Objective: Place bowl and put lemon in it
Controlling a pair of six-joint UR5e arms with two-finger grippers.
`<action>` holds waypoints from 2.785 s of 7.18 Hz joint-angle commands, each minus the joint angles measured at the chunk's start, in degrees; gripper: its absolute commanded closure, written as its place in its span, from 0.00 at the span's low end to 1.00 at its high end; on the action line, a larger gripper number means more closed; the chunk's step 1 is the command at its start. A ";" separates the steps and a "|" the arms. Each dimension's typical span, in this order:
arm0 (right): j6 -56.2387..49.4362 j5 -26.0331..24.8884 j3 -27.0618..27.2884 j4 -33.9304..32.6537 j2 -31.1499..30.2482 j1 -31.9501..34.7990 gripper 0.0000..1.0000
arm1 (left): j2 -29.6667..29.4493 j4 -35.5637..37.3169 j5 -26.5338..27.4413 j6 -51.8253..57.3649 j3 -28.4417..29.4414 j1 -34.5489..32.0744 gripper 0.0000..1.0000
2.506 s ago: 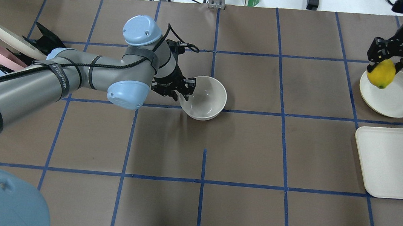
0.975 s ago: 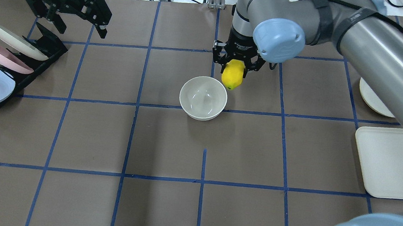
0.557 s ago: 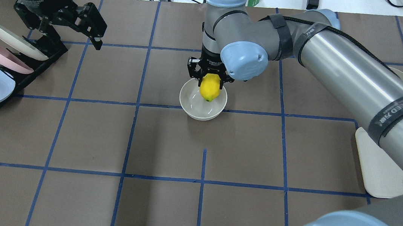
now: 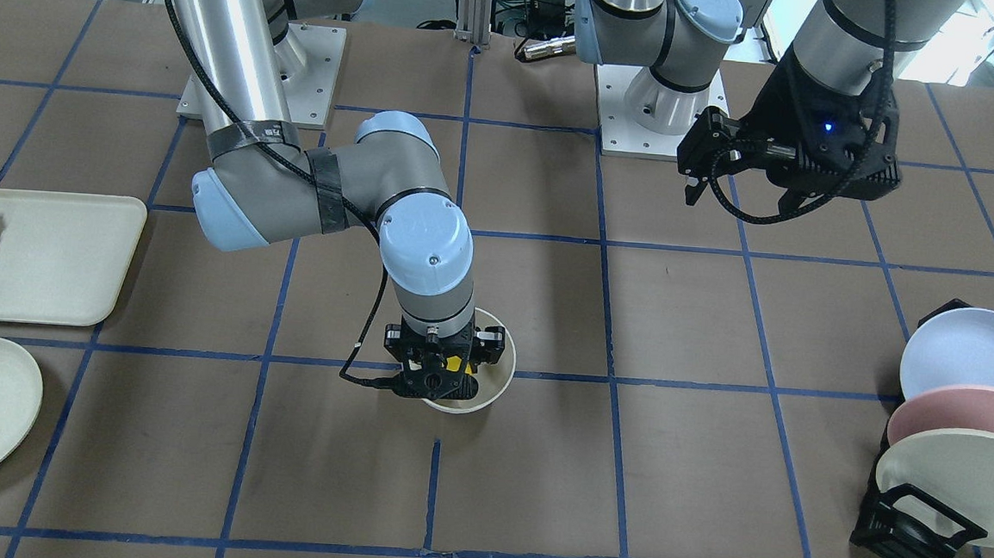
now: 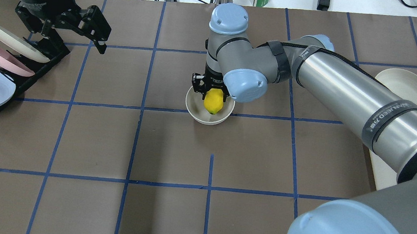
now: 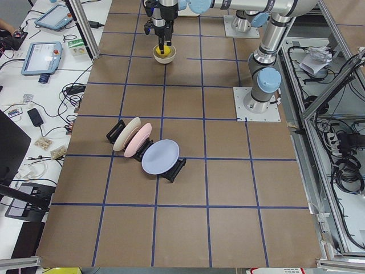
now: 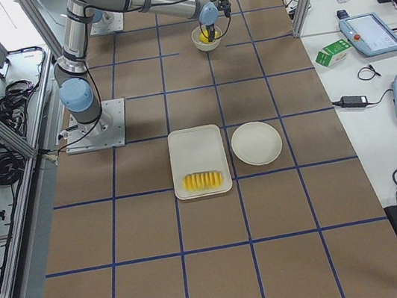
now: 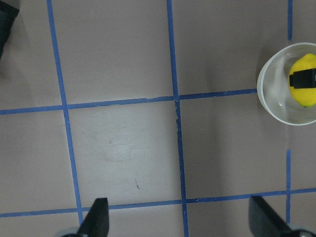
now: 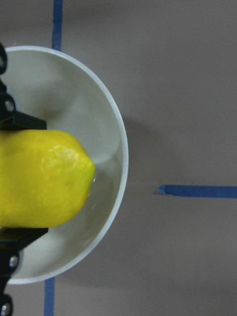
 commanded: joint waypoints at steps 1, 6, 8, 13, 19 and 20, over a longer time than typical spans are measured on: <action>0.13 0.11 0.17 -0.41 1.05 0.00 0.92 | 0.21 0.00 0.08 -0.01 -0.09 -0.08 0.00; -0.21 1.70 1.32 -0.41 0.53 -0.09 0.00 | 0.30 0.00 0.08 -0.01 -0.09 -0.09 0.00; -0.13 1.52 1.32 0.55 -2.35 -0.09 0.00 | 0.38 0.00 0.00 -0.01 -0.09 -0.08 0.00; -5.11 -4.88 1.23 18.87 -17.28 -9.54 0.00 | -0.05 0.00 -0.18 -0.18 -0.09 -0.09 0.00; -7.41 -3.58 1.58 33.33 -33.66 -20.65 0.00 | 0.03 0.00 -0.27 -0.18 0.00 -0.09 0.00; -8.64 -4.19 2.19 33.25 -33.66 -20.65 0.00 | 0.12 0.00 -0.36 -0.18 0.00 -0.09 0.00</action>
